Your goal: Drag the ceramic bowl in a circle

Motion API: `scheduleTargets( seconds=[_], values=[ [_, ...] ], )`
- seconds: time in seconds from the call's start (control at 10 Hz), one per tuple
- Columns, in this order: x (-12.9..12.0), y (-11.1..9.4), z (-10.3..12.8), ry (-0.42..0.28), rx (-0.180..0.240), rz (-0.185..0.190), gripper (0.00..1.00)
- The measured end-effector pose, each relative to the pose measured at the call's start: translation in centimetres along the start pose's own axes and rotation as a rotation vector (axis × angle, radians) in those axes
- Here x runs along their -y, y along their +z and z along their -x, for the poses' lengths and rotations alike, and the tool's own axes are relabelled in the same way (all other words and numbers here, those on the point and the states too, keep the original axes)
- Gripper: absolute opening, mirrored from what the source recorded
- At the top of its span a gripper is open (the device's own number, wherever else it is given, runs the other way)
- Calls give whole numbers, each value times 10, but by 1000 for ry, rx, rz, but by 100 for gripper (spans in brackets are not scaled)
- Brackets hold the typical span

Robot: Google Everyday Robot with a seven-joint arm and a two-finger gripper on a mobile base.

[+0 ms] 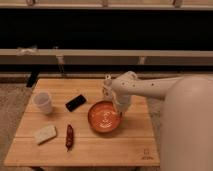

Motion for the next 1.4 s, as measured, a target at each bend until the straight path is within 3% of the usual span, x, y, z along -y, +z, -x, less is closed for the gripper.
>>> scheduleTargets(
  seconds=[0.2,0.4,0.7,0.8,1.0,1.4],
  values=[
    [33,-12,-13,18,21,-18,0],
    [54,-20,-32,-11,29,-46,0],
    [81,-26,-72,-45,22,-75,0],
    [88,-27,-96,-57,9,-85,0],
    [81,-27,-117,-86,-9,-90,0],
    [21,-33,-156,-241,-32,-77,0]
  ],
)
